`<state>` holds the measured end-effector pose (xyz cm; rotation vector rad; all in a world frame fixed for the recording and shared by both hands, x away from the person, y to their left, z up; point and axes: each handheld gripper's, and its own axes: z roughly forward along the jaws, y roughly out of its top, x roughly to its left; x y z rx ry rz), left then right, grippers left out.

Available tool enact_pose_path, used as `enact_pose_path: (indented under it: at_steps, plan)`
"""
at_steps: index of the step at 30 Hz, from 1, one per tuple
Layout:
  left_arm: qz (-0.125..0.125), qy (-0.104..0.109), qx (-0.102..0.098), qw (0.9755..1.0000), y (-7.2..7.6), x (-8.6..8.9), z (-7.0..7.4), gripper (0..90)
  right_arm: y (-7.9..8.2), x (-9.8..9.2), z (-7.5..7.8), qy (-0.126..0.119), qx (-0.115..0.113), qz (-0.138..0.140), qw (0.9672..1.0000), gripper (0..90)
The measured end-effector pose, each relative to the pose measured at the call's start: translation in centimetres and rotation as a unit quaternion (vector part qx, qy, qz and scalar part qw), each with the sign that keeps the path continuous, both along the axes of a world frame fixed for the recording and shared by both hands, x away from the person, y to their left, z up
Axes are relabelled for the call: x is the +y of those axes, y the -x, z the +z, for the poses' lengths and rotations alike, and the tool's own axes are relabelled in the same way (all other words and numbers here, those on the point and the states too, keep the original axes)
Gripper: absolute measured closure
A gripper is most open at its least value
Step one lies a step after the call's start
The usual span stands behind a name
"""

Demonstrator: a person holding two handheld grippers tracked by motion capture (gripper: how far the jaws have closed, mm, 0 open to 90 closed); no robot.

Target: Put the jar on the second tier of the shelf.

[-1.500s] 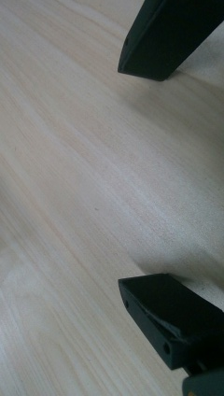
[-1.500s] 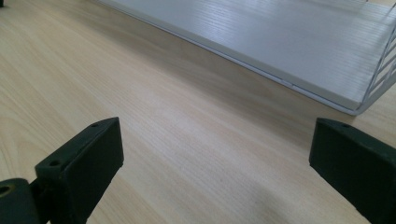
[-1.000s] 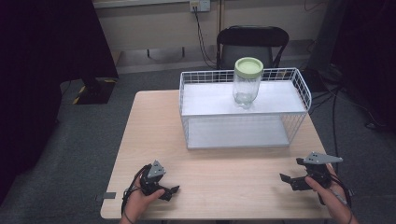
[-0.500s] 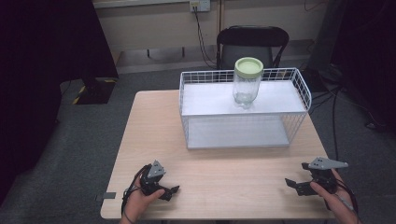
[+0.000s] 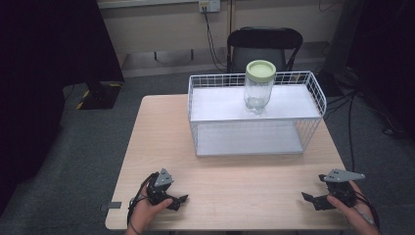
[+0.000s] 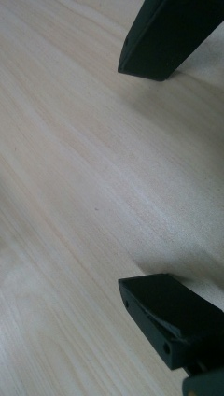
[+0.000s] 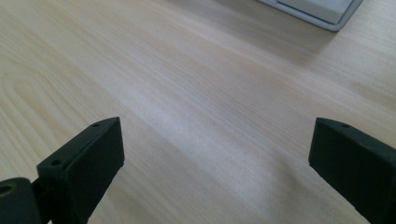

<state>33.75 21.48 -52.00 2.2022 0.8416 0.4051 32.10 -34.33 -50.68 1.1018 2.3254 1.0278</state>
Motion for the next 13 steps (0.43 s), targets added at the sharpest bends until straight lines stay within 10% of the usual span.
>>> enact_pose_path:
  at_steps: [13]
  plan:
    - [0.0, 0.0, 0.0, 1.0, 0.0, 0.0, 0.0, 0.0, 0.29, 0.21, -0.57, 0.046, 0.045, 0.018, 0.9977, 2.6]
